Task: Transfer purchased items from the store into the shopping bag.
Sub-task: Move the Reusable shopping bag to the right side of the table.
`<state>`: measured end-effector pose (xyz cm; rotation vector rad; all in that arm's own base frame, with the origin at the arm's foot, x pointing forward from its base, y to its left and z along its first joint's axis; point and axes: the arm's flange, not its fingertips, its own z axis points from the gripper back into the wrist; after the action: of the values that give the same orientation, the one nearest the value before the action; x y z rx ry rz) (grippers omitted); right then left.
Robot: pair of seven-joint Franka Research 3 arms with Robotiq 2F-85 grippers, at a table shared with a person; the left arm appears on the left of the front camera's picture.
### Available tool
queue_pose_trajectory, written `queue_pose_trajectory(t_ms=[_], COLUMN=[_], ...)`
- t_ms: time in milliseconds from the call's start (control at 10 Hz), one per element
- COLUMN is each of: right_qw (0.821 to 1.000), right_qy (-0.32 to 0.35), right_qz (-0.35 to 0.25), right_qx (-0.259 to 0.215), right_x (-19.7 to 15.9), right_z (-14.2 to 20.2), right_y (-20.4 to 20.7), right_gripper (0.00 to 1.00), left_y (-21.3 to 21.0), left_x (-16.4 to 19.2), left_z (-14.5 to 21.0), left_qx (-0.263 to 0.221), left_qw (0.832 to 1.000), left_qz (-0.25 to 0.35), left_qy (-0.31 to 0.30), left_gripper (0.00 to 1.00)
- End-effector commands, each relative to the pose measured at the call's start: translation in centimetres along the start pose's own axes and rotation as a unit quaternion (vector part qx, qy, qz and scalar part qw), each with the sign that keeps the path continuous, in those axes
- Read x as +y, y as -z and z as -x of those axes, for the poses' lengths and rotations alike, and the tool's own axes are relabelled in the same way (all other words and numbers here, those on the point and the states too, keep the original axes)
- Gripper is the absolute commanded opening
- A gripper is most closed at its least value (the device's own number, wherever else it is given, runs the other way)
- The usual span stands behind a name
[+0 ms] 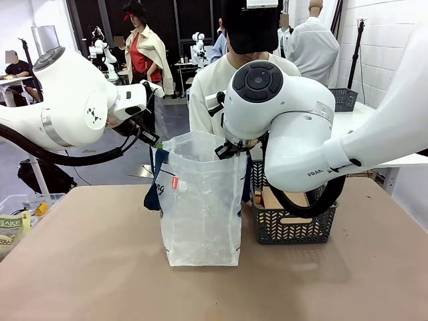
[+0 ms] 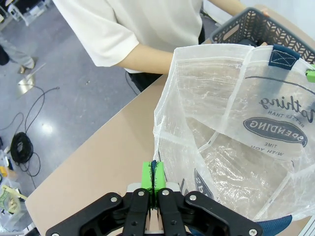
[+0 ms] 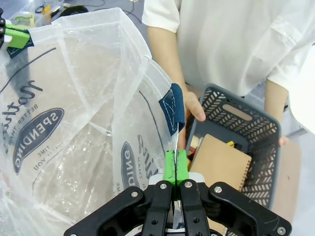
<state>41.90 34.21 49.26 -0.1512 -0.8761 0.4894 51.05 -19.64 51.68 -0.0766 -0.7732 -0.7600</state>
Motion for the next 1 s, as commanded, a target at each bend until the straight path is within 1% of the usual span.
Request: queue_pose_trajectory(t_ms=[0,900], right_qw=[1.0,1.0], right_qy=[0.004,0.004], right_qz=[-0.006,-0.006], right_qx=[0.004,0.004], right_x=[-0.18,-0.18], right_z=[-0.22,-0.22], right_y=[-0.29,-0.29], right_gripper=[0.0,0.0], left_y=[0.07,0.07], left_x=[0.1,0.1], left_z=[-0.41,-0.41], left_qx=[0.001,0.001], left_qw=[1.0,1.0], left_qz=[0.001,0.001], left_qy=[0.0,0.0], left_gripper=[0.0,0.0])
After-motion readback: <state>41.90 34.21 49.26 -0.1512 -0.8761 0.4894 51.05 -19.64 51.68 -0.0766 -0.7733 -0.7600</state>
